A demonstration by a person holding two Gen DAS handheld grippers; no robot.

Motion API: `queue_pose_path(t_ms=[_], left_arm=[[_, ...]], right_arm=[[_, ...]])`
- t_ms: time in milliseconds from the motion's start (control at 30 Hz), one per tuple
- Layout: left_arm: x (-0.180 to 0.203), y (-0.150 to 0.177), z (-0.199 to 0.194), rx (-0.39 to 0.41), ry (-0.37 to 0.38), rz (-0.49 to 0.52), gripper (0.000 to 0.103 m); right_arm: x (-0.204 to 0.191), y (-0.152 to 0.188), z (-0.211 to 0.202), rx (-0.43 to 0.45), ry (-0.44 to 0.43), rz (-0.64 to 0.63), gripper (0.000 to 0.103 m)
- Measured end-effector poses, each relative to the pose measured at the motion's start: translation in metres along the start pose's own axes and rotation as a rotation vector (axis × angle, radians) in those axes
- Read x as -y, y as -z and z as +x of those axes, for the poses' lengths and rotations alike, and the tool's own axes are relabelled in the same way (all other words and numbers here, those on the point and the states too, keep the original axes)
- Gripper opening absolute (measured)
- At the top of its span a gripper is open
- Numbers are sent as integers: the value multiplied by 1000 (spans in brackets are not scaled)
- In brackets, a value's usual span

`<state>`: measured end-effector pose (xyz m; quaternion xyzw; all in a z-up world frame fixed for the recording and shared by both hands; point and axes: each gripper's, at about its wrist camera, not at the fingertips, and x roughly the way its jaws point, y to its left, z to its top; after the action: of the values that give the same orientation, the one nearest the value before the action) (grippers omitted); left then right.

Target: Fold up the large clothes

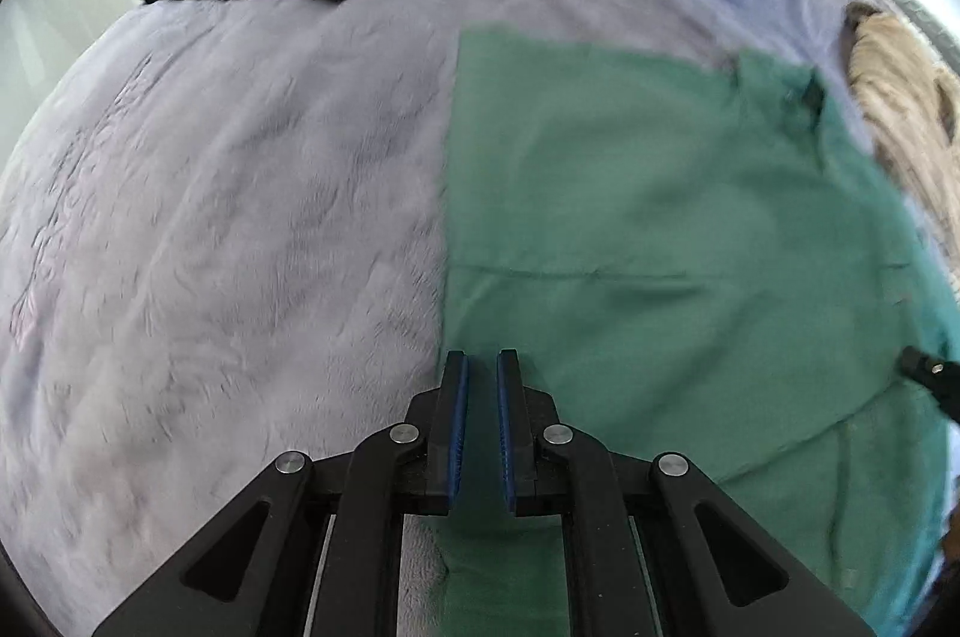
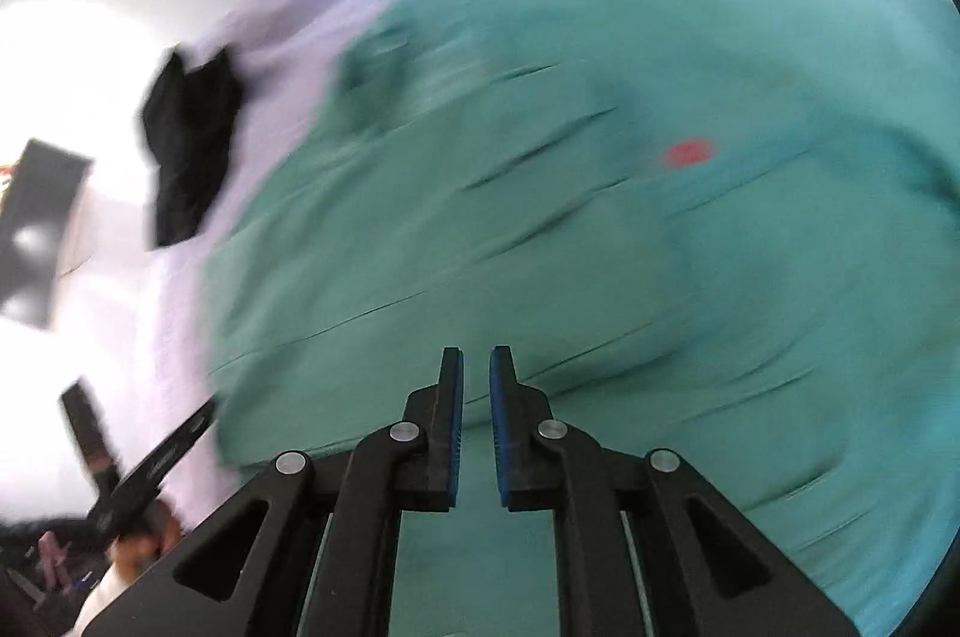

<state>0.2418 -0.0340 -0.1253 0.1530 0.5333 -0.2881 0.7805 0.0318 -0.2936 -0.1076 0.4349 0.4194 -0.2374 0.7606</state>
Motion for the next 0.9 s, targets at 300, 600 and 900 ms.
queue_pose_path(t_ms=[300,600,900], left_arm=[[13,1,-25,-10,-96,36,11],[78,34,-43,-47,-68,72,68],[157,58,-44,-67,-74,185,102]], right_arm=[[71,9,-45,-2,-33,176,25],[104,39,-83,-18,-70,228,62],[146,45,-107,-18,-111,254,70]])
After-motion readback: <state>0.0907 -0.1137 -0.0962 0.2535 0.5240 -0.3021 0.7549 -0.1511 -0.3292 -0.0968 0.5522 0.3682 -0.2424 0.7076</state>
